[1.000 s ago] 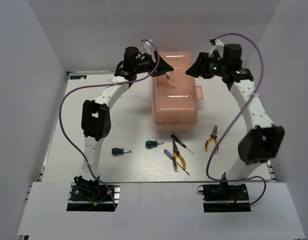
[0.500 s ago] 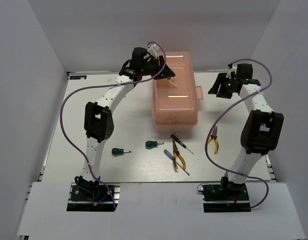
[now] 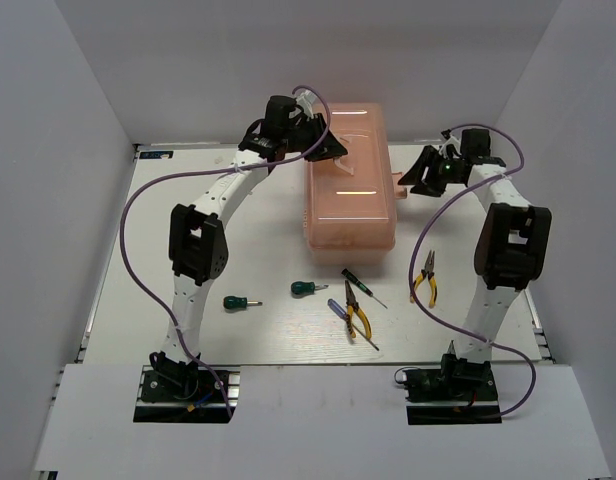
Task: Sort the tools into containers
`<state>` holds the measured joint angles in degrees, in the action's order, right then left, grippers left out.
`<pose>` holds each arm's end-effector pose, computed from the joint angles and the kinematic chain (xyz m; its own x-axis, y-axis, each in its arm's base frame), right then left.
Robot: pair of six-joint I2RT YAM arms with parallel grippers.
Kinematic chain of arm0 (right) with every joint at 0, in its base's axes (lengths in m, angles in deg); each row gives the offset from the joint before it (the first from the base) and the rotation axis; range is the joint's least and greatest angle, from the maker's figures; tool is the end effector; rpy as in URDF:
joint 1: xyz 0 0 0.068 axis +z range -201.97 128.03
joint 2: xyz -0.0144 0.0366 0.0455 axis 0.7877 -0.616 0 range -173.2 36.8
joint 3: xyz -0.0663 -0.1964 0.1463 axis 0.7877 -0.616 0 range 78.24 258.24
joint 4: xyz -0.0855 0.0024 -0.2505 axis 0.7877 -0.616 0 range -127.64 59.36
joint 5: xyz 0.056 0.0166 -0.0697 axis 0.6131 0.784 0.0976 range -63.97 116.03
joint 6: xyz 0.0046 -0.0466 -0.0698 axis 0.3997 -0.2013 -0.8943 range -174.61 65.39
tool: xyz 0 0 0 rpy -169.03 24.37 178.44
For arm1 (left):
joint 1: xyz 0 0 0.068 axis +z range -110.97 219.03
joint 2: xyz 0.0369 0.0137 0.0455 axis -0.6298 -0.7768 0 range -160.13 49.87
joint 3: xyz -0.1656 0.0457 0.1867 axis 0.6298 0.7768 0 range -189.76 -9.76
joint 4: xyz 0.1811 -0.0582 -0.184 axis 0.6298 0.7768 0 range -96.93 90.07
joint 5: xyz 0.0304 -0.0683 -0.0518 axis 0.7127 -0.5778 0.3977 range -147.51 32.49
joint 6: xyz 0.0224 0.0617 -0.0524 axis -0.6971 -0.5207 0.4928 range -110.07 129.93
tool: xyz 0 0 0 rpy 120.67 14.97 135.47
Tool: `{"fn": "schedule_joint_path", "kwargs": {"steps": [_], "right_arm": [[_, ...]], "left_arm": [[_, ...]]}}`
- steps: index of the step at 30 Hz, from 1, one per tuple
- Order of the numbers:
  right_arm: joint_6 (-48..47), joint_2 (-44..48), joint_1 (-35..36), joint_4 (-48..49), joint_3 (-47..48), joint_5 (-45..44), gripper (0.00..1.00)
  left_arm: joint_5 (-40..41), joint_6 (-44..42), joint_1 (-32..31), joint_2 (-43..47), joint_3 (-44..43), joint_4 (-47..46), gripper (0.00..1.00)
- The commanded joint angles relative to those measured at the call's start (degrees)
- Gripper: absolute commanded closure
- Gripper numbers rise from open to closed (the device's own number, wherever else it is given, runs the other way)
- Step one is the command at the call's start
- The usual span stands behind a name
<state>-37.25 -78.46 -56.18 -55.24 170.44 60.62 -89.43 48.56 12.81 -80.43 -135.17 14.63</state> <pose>0.4688 0.0075 0.1928 -0.7993 0.3052 -0.5176 -0.0863 0.7942 0.6015 0.4787 -0.2791 0.2776 -0.8115 -0.1910 -0.5523 0.3751 0.5544 -0.7429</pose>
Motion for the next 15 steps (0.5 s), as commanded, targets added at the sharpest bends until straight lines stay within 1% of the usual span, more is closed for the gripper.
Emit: {"fn": "schedule_joint_path", "kwargs": {"steps": [1, 2, 4, 7, 10, 11, 12, 15], "right_arm": [[2.76, -2.77, 0.16, 3.59, 2.02, 4.25, 0.41], [2.94, -3.04, -0.01, 3.94, 1.84, 4.78, 0.43], [2.76, -4.53, 0.16, 4.3, 1.31, 5.66, 0.44], [2.76, -5.85, 0.17, 5.0, 1.31, 6.63, 0.5], [2.67, -6.64, 0.25, 6.67, 1.23, 8.9, 0.68], [2.76, -6.82, 0.25, 7.89, 1.31, 9.27, 0.78], [2.5, -6.64, 0.08, 8.16, 1.4, 9.44, 1.0], [1.28, -5.85, -0.45, 9.04, 1.93, 7.17, 1.0]], "left_arm": [[1.6, -4.36, -1.64, -2.85, 1.21, 8.06, 0.98], [1.08, -3.75, -1.64, -3.38, 0.61, 8.06, 1.0], [1.07, -2.34, -1.64, -3.38, 0.07, 7.53, 1.0], [-0.15, -1.28, -1.64, -3.38, -1.24, 5.6, 1.0], [-0.68, 0.74, -1.64, -3.91, -3.09, 5.6, 1.0], [-0.69, 1.26, -1.12, -3.91, -3.61, 5.07, 1.0], [-0.69, 2.05, -1.12, -3.04, -3.62, 4.55, 1.0], [0.63, 2.59, 0.9, -0.49, -2.57, 4.02, 1.0]]}}
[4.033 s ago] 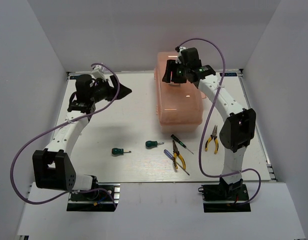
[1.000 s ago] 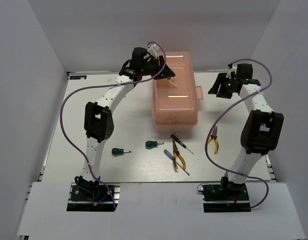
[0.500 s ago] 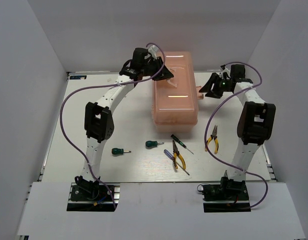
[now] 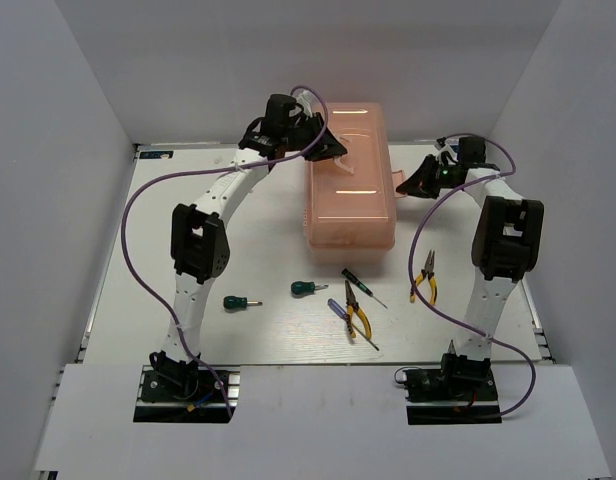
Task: Sort the tools into containers
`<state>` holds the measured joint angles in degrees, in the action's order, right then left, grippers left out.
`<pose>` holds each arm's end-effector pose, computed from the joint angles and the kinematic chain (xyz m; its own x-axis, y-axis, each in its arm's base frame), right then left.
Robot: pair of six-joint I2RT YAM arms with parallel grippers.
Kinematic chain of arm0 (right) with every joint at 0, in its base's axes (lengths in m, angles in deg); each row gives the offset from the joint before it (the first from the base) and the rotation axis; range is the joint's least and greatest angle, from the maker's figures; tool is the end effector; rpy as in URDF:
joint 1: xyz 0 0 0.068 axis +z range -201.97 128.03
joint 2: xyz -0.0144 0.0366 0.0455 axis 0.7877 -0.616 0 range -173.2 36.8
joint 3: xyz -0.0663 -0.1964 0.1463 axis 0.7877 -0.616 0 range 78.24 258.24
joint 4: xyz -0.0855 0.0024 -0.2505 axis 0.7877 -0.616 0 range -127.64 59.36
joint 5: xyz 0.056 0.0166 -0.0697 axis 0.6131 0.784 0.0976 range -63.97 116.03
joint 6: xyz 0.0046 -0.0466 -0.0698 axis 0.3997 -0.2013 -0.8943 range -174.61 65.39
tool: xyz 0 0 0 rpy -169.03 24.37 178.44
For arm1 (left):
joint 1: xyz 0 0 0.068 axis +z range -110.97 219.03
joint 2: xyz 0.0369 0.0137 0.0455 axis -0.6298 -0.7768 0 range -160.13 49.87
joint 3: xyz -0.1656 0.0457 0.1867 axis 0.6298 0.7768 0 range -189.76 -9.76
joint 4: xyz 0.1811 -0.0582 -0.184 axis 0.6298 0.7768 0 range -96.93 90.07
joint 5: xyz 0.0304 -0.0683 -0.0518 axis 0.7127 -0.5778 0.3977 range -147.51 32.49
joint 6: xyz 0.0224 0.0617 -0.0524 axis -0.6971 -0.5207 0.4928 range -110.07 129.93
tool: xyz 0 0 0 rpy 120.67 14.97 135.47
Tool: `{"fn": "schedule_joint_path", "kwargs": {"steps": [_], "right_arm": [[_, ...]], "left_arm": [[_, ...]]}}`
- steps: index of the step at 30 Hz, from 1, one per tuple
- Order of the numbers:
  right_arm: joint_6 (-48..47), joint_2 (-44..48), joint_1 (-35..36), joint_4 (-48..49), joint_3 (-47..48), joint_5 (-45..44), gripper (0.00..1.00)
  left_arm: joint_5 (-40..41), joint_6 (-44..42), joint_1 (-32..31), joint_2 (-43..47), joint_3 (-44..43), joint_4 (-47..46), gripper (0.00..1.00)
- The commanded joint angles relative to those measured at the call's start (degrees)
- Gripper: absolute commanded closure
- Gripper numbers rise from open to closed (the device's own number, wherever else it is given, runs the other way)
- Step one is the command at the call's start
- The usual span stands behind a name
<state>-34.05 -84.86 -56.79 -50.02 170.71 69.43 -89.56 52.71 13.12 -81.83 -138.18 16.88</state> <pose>0.4813 0.0103 0.1570 -0.8372 0.3267 -0.4386 -0.1046 0.6915 0.7148 0.4824 -0.2778 0.2794 -0.8409 -0.2315 -0.4892 0.3054 0.5433 -0.7820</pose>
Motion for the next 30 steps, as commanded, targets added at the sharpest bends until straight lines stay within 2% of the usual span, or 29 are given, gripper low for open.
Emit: {"fn": "schedule_joint_path", "kwargs": {"steps": [1, 5, 8, 14, 21, 22, 23, 24, 25, 27, 29, 30], "right_arm": [[-2.01, 0.9, -0.1, 3.73, 1.93, -2.34, 1.0], [-2.54, 1.96, -1.68, 4.26, 2.71, -10.32, 1.0], [-3.94, 1.7, -2.56, 3.91, 3.51, -12.28, 1.0], [-4.82, 2.05, -3.44, 3.29, 2.37, -12.46, 1.0], [-4.65, 2.05, -3.53, 3.29, 2.02, -10.79, 1.0], [-4.56, 2.13, -3.62, 3.12, 1.76, -10.35, 0.96], [-4.65, 1.96, -3.62, 3.29, 2.01, -8.61, 0.81], [-4.65, 2.13, -3.71, 3.47, 1.93, -7.29, 0.66], [-5.0, 2.14, -3.62, 3.12, 1.84, -5.79, 0.43], [-5.17, 2.22, -3.71, 3.47, 1.58, -3.77, 0.29], [-6.13, 2.84, -3.71, 2.68, 1.4, -2.71, 0.19], [-6.66, 3.1, -3.97, 2.42, 1.31, -1.83, 0.17]], "left_arm": [[2.16, -1.56, 1.21, 2.83, 0.45, 2.46, 1.0], [6.03, -2.7, 5.77, 8.55, 3.87, 5.1, 1.0], [8.67, -3.32, 10.34, 13.9, 9.23, 5.89, 1.0], [10.34, -7.88, 18.43, 18.75, 15.56, 10.02, 1.0], [10.96, -10.79, 22.56, 21.04, 22.85, 12.13, 1.0], [10.96, -10.79, 22.57, 21.74, 23.73, 12.13, 0.93], [10.18, -10.79, 23.18, 22.27, 25.57, 11.61, 0.71], [10.17, -10.79, 23.19, 22.28, 26.37, 11.61, 0.58], [9.65, -11.31, 23.8, 22.28, 26.38, 11.0, 0.49], [9.03, -11.32, 24.33, 22.8, 27.08, 10.99, 0.32], [9.03, -11.32, 24.94, 22.8, 27.08, 10.99, 0.27], [9.03, -11.32, 25.55, 22.8, 27.08, 10.99, 0.21]]}}
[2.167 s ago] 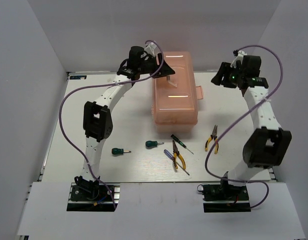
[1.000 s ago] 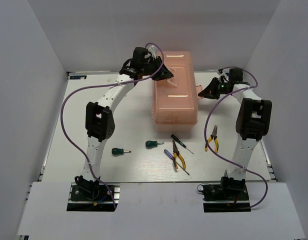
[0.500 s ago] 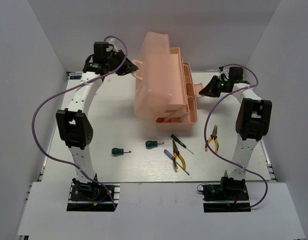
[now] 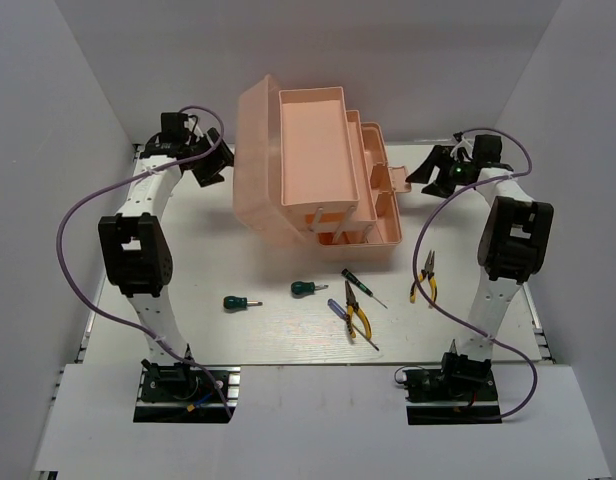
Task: Sort the tools into containers
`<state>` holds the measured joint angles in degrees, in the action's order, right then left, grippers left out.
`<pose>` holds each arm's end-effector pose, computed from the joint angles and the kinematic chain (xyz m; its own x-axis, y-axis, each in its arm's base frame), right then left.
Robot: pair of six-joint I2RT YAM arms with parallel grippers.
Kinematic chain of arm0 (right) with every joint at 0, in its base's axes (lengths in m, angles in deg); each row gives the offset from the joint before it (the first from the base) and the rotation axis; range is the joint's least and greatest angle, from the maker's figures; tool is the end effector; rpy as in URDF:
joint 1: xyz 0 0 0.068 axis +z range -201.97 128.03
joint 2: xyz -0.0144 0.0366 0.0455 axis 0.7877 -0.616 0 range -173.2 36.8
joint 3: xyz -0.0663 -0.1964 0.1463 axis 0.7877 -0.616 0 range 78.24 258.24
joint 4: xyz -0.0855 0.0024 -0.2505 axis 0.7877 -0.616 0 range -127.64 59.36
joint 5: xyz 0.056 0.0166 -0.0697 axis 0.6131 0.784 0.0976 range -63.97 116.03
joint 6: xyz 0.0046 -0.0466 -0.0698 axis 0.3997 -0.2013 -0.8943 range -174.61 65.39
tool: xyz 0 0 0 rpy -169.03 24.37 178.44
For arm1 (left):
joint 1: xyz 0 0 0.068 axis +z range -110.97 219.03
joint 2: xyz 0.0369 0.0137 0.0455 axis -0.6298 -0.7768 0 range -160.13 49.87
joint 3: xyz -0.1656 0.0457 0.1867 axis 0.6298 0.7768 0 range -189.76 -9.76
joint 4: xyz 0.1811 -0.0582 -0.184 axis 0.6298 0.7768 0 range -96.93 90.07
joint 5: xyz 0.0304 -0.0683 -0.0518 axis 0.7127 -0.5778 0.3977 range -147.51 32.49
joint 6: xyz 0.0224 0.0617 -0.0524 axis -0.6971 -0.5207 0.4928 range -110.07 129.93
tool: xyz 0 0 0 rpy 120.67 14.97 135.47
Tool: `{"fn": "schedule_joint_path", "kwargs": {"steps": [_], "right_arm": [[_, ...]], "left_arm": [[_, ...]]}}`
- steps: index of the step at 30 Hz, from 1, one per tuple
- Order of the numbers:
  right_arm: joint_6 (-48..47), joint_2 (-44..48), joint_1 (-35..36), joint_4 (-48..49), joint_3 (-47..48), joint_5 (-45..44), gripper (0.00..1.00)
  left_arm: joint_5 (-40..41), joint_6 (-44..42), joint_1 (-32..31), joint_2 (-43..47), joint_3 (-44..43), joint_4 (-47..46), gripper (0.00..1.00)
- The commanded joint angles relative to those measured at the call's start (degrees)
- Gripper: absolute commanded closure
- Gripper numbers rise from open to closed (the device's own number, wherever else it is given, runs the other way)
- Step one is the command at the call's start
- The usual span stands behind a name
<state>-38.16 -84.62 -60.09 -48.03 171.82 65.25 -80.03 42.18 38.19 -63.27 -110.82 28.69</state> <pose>0.4890 -0.0226 0.1659 -0.7679 0.3312 -0.5483 -0.1188 0.7674 0.6300 0.4665 -0.0351 0.2397 -0.7703 -0.4817 -0.4179 -0.1653 0.7838 -0.5987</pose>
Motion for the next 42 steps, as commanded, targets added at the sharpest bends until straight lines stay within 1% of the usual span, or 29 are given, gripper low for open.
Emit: {"fn": "schedule_joint_path", "kwargs": {"steps": [1, 4, 5, 7, 8, 10, 11, 12, 14, 15, 16, 17, 19, 20, 21, 22, 23, 24, 25, 26, 28, 33, 34, 37, 38, 39, 40, 41, 42], "right_arm": [[-3.69, 3.47, -0.93, -0.27, 0.29, 2.18, 0.17], [-9.13, 5.75, -1.2, -6.06, 0.37, -1.51, 0.22], [-12.28, 6.63, -1.2, -11.82, 0.46, -2.47, 0.3], [-18.53, 9.87, -1.02, -17.12, 0.73, -7.57, 0.43], [-21.95, 10.59, -1.02, -20.29, 0.38, -9.32, 0.57], [-27.77, 14.0, -0.85, -25.21, -2.69, -14.66, 0.7], [-33.18, 15.15, -0.76, -26.54, -3.75, -16.18, 0.83], [-34.71, 17.34, -0.76, -28.73, -8.28, -17.06, 0.85], [-38.75, 20.59, -0.58, -30.07, -12.87, -19.79, 0.85], [-41.03, 22.62, -0.41, -32.6, -14.03, -20.32, 0.82], [-41.84, 23.42, -0.06, -33.32, -16.39, -21.37, 0.79], [-42.37, 24.21, 0.03, -34.54, -18.59, -21.73, 0.75], [-43.34, 26.76, 0.47, -39.02, -22.36, -23.39, 0.62], [-43.25, 27.29, 0.91, -39.65, -23.61, -23.92, 0.57], [-43.25, 29.73, 1.17, -40.35, -24.75, -24.89, 0.47], [-43.25, 30.63, 1.61, -40.01, -28.94, -25.68, 0.43], [-43.34, 31.42, 1.79, -39.92, -30.37, -26.12, 0.4], [-43.34, 33.69, 2.31, -39.13, -31.69, -26.39, 0.38], [-43.17, 34.15, 2.67, -37.82, -35.45, -27.96, 0.38], [-42.91, 34.59, 3.28, -37.2, -36.35, -28.32, 0.38], [-40.71, 34.42, 4.08, -34.48, -38.73, -29.46, 0.37], [-34.65, 30.47, 6.09, -26.66, -43.04, -34.46, 0.38], [-32.2, 29.94, 6.27, -25.43, -43.13, -35.09, 0.46], [-29.38, 26.95, 6.71, -25.5, -42.96, -37.11, 0.55], [-28.32, 26.94, 6.63, -26.46, -42.96, -37.2, 0.69], [-28.05, 27.03, 6.36, -26.91, -42.78, -37.46, 0.77], [-27.7, 28.34, 6.36, -27.43, -42.87, -37.73, 0.95], [-28.22, 30.53, 6.36, -27.44, -43.13, -38.16, 1.0], [-29.01, 31.85, 6.1, -27.61, -43.83, -38.69, 1.0]], "left_arm": [[0.19, -1.31, 1.1, 4.25, -0.28, 0.06, 0.19], [1.6, -1.83, 2.68, 5.38, -0.28, 2.34, 0.18], [2.39, -1.84, 2.69, 5.39, -0.28, 3.14, 0.18], [5.9, -1.84, 4.26, 6.0, 0.24, 5.76, 0.18], [7.39, -1.84, 4.27, 7.4, 0.25, 6.91, 0.18], [14.15, -1.84, 4.97, 8.63, -0.63, 9.72, 0.18], [17.22, -1.84, 5.49, 10.47, -0.63, 12.87, 0.19], [22.12, -1.84, 5.5, 11.88, 0.15, 13.42, 0.23], [25.32, -1.84, 5.5, 15.21, 2.52, 13.43, 0.35], [26.99, -1.84, 5.5, 18.63, 5.31, 12.56, 0.54], [27.01, -1.84, 5.5, 20.4, 6.73, 12.03, 0.68], [27.01, -1.84, 4.89, 22.16, 8.14, 10.72, 0.79], [26.4, -3.15, 4.1, 27.06, 11.49, 8.95, 0.92], [22.13, -5.33, 4.09, 28.49, 12.89, 7.99, 0.92], [19.04, -6.31, 3.48, 29.63, 13.51, 5.98, 0.9], [14.83, -7.54, 3.48, 30.69, 14.3, 4.56, 0.74], [7.57, -9.9, 2.35, 32.62, 15.44, 2.81, 0.62], [4.01, -10.97, 1.64, 33.59, 16.15, 2.1, 0.5], [-1.5, -12.02, 0.76, 34.3, 16.68, 2.09, 0.35], [-3.39, -13.08, -0.2, 35.17, 17.72, 2.09, 0.3], [-5.94, -15.81, -3.72, 38.51, 19.31, 2.96, 0.26], [-6.57, -17.66, -10.48, 46.42, 27.3, 4.46, 0.27], [-6.57, -17.66, -11.54, 48.0, 29.49, 4.46, 0.27], [-7.18, -17.66, -16.37, 49.06, 33.36, 4.46, 0.33], [-7.18, -17.66, -17.78, 49.07, 34.08, 3.59, 0.34], [-7.18, -17.05, -19.18, 49.07, 34.78, 2.89, 0.34], [-6.66, -16.52, -21.98, 49.07, 35.4, 2.1, 0.34], [-6.66, -16.52, -23.58, 49.07, 35.4, 1.31, 0.34], [-6.66, -16.52, -25.16, 47.94, 35.4, 1.3, 0.34]]}}
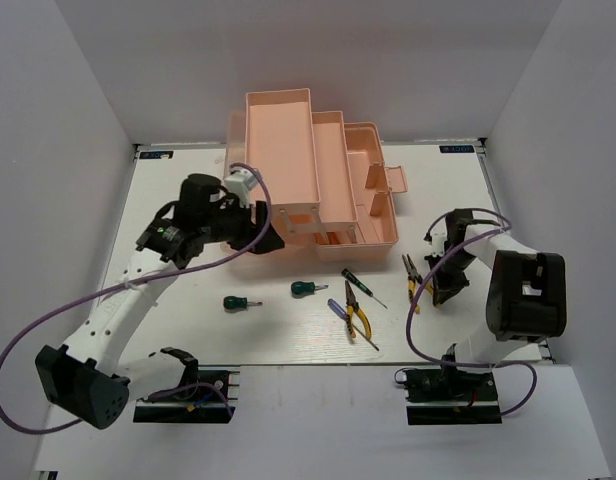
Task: Sort the tools into containers
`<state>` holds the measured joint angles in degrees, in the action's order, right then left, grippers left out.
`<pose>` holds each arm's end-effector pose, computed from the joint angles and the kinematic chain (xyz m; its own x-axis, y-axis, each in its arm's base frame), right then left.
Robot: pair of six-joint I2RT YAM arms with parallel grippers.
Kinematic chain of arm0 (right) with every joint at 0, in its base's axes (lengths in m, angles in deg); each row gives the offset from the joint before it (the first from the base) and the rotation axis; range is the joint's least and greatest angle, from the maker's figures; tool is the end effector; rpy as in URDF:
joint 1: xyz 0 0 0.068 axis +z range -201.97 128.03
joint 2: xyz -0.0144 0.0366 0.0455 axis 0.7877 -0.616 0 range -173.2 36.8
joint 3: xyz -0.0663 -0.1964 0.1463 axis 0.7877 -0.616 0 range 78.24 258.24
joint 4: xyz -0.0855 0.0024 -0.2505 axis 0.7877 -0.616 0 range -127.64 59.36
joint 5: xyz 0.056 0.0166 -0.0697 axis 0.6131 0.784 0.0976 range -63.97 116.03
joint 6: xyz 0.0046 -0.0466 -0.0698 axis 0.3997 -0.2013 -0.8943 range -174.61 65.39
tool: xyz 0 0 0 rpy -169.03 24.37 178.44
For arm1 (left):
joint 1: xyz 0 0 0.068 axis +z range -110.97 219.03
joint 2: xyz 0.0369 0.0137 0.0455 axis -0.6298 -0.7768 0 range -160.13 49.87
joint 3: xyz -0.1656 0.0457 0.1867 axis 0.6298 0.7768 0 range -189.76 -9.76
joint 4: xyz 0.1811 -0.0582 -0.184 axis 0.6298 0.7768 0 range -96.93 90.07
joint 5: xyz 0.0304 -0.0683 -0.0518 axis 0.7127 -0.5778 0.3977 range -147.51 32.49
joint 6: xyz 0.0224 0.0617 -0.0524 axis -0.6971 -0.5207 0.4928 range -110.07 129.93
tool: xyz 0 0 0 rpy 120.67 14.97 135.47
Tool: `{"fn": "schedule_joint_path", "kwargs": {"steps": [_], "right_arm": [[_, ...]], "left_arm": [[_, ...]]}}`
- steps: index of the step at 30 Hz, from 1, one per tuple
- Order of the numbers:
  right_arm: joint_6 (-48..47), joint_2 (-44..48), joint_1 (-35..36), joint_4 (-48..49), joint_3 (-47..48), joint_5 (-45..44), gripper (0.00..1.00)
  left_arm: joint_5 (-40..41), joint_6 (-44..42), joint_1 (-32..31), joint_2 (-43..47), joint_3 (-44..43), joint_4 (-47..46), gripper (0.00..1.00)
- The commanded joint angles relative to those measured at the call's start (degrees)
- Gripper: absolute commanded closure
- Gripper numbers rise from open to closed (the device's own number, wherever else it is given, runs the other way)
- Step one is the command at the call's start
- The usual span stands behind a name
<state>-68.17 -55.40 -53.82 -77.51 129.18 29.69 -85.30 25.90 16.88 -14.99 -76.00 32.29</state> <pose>0.2605 -0.0036 0.0914 -0.9782 -0.2025 -0.0467 -0.2049 0.9773 0.0544 0.2399 -0.1347 0.3152 -0.7320 0.0352 -0.6804 0.4921 0.7180 -0.4923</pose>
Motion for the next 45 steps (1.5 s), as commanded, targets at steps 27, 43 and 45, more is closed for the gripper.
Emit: {"fn": "schedule_joint_path", "kwargs": {"steps": [27, 43, 45], "right_arm": [[2.65, 8.12, 1.66, 5.29, 30.16, 17.71, 1.0], [7.67, -8.61, 17.23, 5.57, 42.85, 4.33, 0.44], [7.85, -7.29, 16.79, 5.83, 41.97, 5.04, 0.42]], "left_arm": [[18.73, 1.87, -40.51, -33.56, -2.84, -13.39, 0.27], [26.91, 5.74, -42.09, -41.21, -7.24, -9.25, 0.29], [26.12, 5.74, -42.1, -42.27, -7.24, -9.25, 0.31]]}}
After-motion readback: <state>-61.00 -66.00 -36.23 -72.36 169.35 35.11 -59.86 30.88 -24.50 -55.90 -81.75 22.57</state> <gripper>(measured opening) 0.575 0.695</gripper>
